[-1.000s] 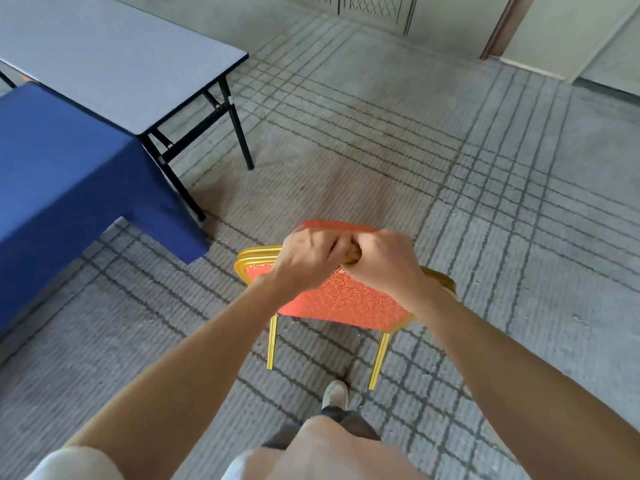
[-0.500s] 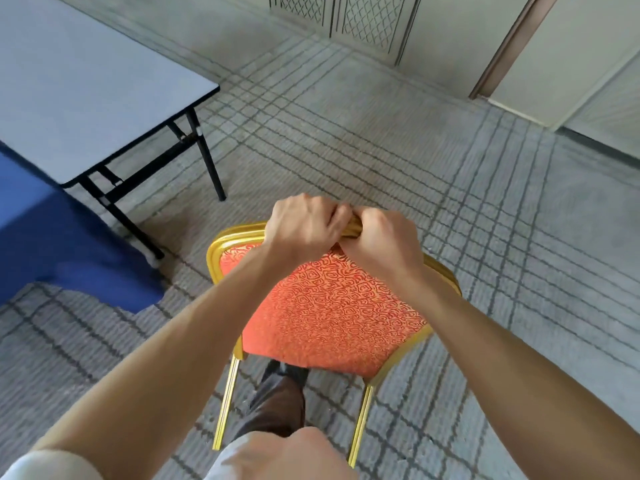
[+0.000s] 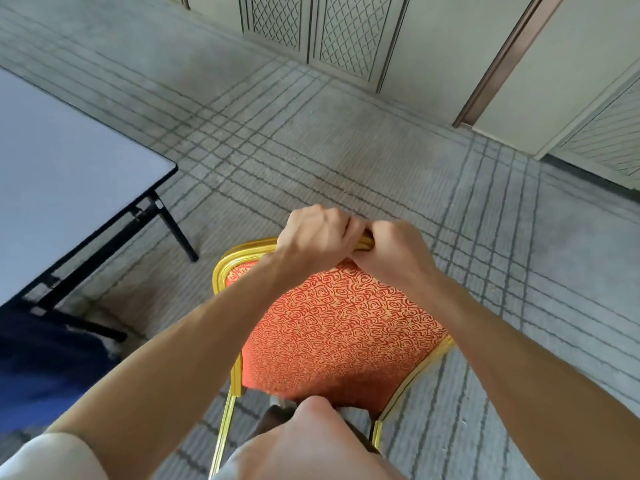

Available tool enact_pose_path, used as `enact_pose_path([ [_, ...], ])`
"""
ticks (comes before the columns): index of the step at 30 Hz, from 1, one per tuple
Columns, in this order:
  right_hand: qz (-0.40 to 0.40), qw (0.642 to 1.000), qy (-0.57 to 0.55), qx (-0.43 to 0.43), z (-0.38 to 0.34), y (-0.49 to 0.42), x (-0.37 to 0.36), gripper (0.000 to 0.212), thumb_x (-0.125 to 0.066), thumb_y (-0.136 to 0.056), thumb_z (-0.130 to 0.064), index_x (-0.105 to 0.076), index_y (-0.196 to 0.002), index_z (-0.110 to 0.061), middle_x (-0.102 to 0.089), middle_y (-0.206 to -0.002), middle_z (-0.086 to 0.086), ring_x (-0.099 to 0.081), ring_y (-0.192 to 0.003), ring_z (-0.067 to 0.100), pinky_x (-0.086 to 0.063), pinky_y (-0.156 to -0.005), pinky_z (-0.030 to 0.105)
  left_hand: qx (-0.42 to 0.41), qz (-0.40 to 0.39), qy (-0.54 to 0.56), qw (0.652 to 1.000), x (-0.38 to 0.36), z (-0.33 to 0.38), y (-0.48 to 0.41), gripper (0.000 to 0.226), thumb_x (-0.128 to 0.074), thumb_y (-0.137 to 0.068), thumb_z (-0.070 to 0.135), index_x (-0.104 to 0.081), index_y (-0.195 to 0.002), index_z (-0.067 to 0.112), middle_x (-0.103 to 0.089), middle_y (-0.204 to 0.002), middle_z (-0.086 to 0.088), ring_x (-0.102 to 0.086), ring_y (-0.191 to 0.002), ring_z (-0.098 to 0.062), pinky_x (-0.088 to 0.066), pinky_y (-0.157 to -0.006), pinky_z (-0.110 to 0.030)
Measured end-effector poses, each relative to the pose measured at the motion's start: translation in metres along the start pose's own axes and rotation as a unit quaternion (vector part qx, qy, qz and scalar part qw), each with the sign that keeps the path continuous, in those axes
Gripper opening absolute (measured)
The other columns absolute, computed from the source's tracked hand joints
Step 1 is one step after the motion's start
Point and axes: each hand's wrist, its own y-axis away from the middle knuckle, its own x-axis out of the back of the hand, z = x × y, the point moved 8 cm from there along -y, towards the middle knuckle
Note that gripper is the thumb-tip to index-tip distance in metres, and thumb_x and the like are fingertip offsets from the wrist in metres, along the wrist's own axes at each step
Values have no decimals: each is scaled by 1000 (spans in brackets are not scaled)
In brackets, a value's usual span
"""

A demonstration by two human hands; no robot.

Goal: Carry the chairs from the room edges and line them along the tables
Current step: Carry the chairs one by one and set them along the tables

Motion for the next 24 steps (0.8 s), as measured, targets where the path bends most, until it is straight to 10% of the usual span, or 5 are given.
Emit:
enact_pose_path([
  [11, 184, 972, 36, 140, 38, -145, 4, 26, -60, -79, -38, -66, -67, -16, -63, -55, 7, -63, -51, 30, -42, -42, 32, 40, 51, -40, 997, -22, -75, -133, 61, -21, -85, 55, -63, -74, 13, -69, -75, -10, -64, -74, -32, -32, -56, -32],
  [24, 54, 995, 13, 82, 168, -391, -35, 18, -75, -66, -38, -66, -68, -22, -65, -55, 2, -67, -53, 27, -49, -44, 31, 127, 23, -21, 991, -105, -162, -348, 47, -41, -95, 50, -57, -65, 19, -57, -55, 0, -54, -51, -20, -36, -48, -31],
])
